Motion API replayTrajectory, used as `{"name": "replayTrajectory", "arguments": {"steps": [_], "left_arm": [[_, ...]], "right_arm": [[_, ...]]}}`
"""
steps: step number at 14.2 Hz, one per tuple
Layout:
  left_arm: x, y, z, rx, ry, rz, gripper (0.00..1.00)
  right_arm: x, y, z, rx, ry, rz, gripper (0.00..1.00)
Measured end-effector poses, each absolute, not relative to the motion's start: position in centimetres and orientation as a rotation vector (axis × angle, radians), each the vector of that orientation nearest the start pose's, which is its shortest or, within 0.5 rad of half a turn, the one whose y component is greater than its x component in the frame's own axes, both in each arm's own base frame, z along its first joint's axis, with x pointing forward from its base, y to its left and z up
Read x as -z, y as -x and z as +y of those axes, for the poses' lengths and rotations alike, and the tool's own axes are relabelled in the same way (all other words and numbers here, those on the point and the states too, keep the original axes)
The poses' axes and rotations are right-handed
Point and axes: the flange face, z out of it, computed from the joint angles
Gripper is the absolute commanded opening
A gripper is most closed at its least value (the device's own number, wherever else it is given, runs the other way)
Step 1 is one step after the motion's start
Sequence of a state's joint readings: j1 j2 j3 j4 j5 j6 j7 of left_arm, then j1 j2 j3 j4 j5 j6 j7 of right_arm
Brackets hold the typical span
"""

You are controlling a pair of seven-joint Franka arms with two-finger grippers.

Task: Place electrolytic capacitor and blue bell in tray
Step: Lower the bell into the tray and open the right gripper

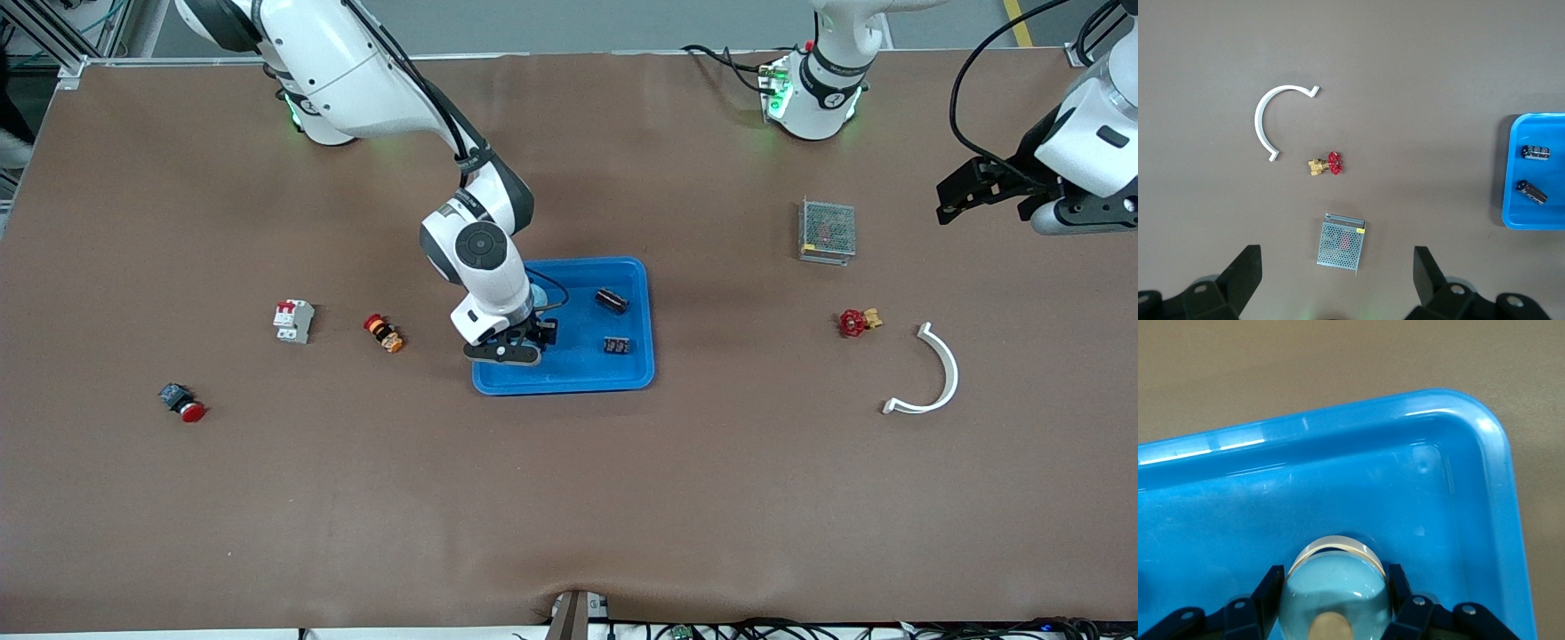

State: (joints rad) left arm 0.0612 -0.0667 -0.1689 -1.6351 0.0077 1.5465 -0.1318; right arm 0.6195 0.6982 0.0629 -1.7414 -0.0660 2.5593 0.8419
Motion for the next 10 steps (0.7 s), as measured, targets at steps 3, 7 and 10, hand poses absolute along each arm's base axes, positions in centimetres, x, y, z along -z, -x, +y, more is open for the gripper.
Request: {"name": "replayTrajectory", "arguments": {"steps": [3,7,10], "left_arm": [[-62.79,-52.78,-5.93,-0.03,3.12,-0.039,1.0],[-62.8,-52.78,-5.93,-0.029,3.12,-0.039,1.0],[-62.8,-52.79,-5.94,-0.029,3.12,-0.038,1.0]], "right_arm": [[-18.45,-52.59,42.66,0.132,3.05,0.187,0.52],[-18.11,-52.53,42.68,0.13,3.05,0.189,0.64],[-18.14,-52.57,42.68,0.134,3.047,0.191,1.0]]}}
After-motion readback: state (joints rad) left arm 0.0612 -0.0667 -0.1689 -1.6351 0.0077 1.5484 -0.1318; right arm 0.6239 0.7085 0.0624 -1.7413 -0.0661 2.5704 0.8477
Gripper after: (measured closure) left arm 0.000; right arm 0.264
